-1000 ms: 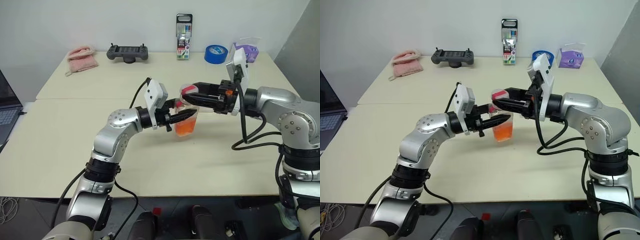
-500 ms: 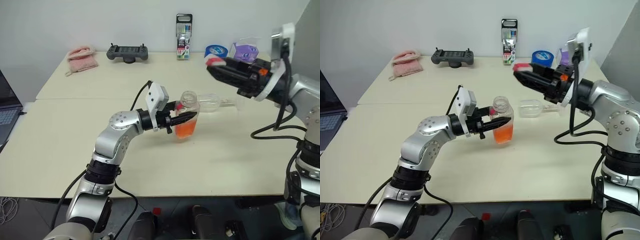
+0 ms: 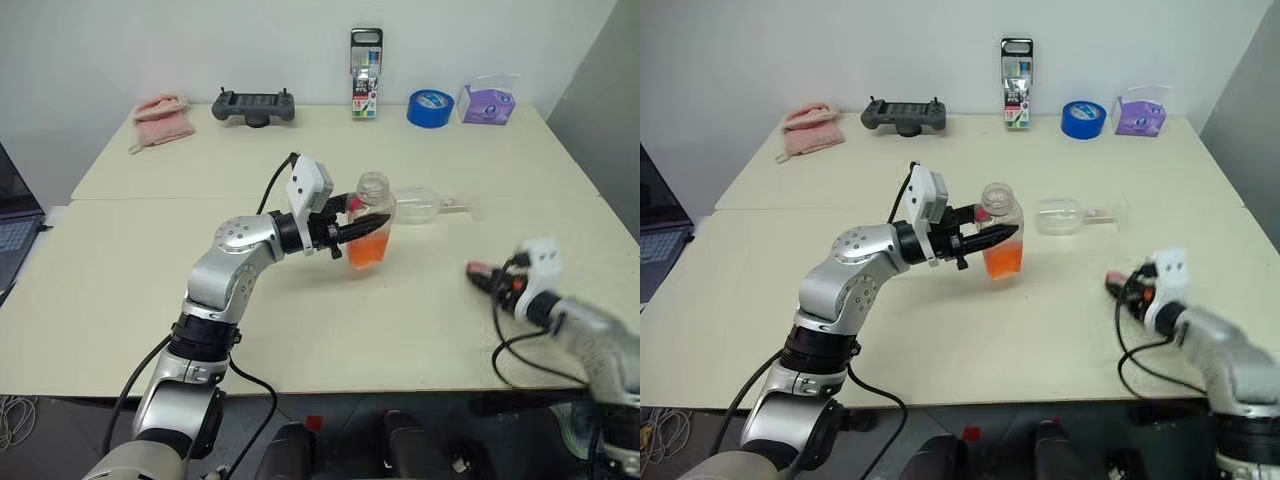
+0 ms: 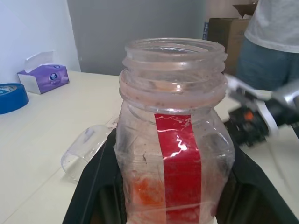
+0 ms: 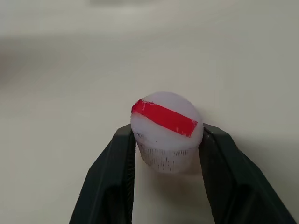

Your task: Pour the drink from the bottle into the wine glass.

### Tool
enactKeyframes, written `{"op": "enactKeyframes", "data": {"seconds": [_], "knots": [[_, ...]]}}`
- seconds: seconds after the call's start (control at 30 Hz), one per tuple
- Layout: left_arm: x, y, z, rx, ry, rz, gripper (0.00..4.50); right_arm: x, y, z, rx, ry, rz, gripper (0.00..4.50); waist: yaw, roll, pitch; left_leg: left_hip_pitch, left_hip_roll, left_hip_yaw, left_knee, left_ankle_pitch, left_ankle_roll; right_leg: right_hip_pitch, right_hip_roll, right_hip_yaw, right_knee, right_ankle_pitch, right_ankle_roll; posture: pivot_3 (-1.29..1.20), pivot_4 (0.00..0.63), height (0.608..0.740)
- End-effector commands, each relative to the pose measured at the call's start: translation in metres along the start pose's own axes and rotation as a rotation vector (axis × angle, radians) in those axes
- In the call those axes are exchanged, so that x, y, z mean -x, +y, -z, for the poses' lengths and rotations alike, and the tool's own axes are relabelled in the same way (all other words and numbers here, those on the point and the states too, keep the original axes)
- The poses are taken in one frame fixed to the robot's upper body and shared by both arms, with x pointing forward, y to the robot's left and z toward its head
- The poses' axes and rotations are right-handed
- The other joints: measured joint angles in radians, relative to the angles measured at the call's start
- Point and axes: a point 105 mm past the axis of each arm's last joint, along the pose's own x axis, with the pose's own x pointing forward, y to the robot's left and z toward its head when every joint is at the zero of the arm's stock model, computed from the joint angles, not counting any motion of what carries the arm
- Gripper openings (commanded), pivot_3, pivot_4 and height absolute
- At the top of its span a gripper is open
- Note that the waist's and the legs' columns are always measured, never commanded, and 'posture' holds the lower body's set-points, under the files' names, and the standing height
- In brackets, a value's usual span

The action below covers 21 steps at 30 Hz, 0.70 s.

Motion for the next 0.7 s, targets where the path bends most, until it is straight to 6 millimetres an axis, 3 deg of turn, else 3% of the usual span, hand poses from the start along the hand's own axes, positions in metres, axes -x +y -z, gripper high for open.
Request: {"op": "enactKeyframes", "data": {"seconds": [0.03,0.2,0.33,0.47,0.53,0.6,0.7], "knots": [[0.004,0.009,-0.014,-0.071,-0.024,-0.040,1.79,0.006,-0.017,-0.020,0.059,-0.062,0.080,2.60,0.001,0.000,0.000,0.000,0.000,-0.001,0.000,0.000,0.000,0.001,0.000,-0.001,0.000,0.000,0.001,0.00,0.150,0.740],[0.016,0.030,-0.011,-0.068,-0.015,-0.151,1.79,0.012,-0.014,-0.029,0.100,-0.069,0.038,4.42,0.004,0.000,0.000,0.000,-0.001,-0.002,0.000,0.000,0.000,0.000,0.001,-0.002,-0.001,0.000,0.000,0.00,0.150,0.740],[0.030,0.045,-0.009,-0.067,-0.007,-0.232,1.79,0.019,-0.006,-0.038,0.210,-0.046,-0.014,4.50,0.004,0.000,0.000,-0.001,-0.001,-0.002,0.000,0.000,0.000,0.000,0.001,-0.002,-0.001,0.000,0.000,0.00,0.150,0.740],[0.048,0.065,-0.010,-0.056,-0.004,-0.355,1.79,0.027,0.028,-0.059,0.324,-0.054,-0.178,4.50,0.003,0.000,0.000,0.000,0.000,-0.002,0.000,0.000,0.000,0.000,0.001,-0.002,0.000,-0.001,0.001,0.00,0.150,0.740],[0.066,0.078,-0.006,-0.063,0.034,-0.452,1.79,0.030,0.060,-0.068,0.382,-0.077,-0.325,4.50,0.001,0.000,0.000,0.000,0.000,-0.002,0.000,0.000,0.000,0.000,0.002,-0.003,-0.001,-0.001,0.002,0.00,0.150,0.740],[0.098,0.096,-0.003,-0.059,0.051,-0.627,1.79,0.025,0.101,-0.079,0.432,-0.162,-0.488,4.50,-0.005,0.000,0.000,0.000,0.001,-0.002,0.000,0.000,0.000,0.000,0.002,-0.003,-0.001,-0.001,0.002,0.00,0.150,0.740],[0.117,0.109,0.000,-0.080,0.076,-0.799,1.79,0.008,0.162,-0.096,0.434,-0.295,-0.663,4.50,-0.014,-0.001,0.000,0.001,0.003,-0.003,-0.001,0.000,0.000,0.000,0.005,-0.003,0.000,-0.001,0.002,0.00,0.150,0.740]]}}
